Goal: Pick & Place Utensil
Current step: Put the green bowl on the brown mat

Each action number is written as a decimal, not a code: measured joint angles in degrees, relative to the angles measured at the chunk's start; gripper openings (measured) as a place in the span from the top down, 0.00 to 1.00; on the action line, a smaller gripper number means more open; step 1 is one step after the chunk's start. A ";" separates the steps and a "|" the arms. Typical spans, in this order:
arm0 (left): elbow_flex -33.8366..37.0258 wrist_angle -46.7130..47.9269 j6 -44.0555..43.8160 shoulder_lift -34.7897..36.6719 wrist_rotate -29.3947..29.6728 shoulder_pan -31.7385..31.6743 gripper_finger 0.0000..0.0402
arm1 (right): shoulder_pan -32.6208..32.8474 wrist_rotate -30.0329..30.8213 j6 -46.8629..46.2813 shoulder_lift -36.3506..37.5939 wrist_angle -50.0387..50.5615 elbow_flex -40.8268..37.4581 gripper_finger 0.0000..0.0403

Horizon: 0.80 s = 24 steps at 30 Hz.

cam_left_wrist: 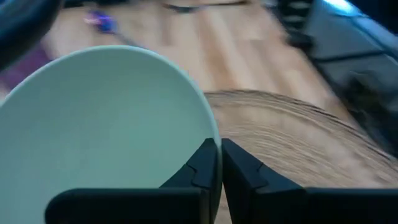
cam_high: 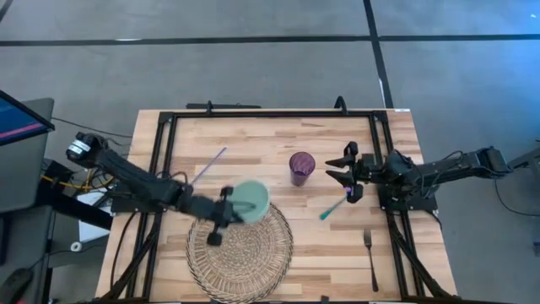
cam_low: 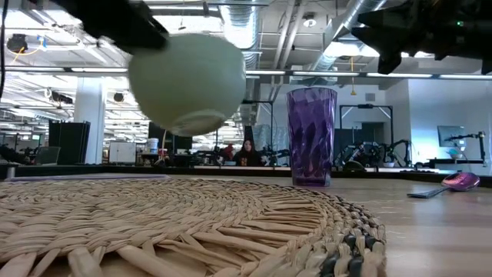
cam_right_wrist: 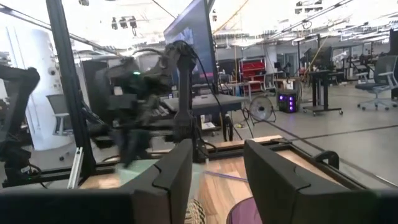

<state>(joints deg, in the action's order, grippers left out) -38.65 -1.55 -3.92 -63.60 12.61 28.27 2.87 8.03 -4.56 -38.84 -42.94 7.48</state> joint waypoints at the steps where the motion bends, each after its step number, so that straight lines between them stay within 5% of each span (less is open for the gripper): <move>1: 0.00 0.27 -0.49 -0.47 -0.04 1.80 0.95 | 0.00 0.00 0.00 -0.49 0.02 0.05 0.65; 15: -0.16 -0.26 -8.09 -12.12 -0.10 10.37 0.96 | -0.03 0.00 0.07 -3.92 0.33 0.10 0.67; 24: -0.02 0.51 -11.67 -9.81 -3.14 11.66 0.93 | 0.00 0.00 0.07 -3.90 0.46 0.13 0.67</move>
<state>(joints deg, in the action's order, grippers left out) -38.68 -1.04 -15.59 -73.41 9.47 39.93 2.87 8.03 -4.49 -42.74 -42.48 7.62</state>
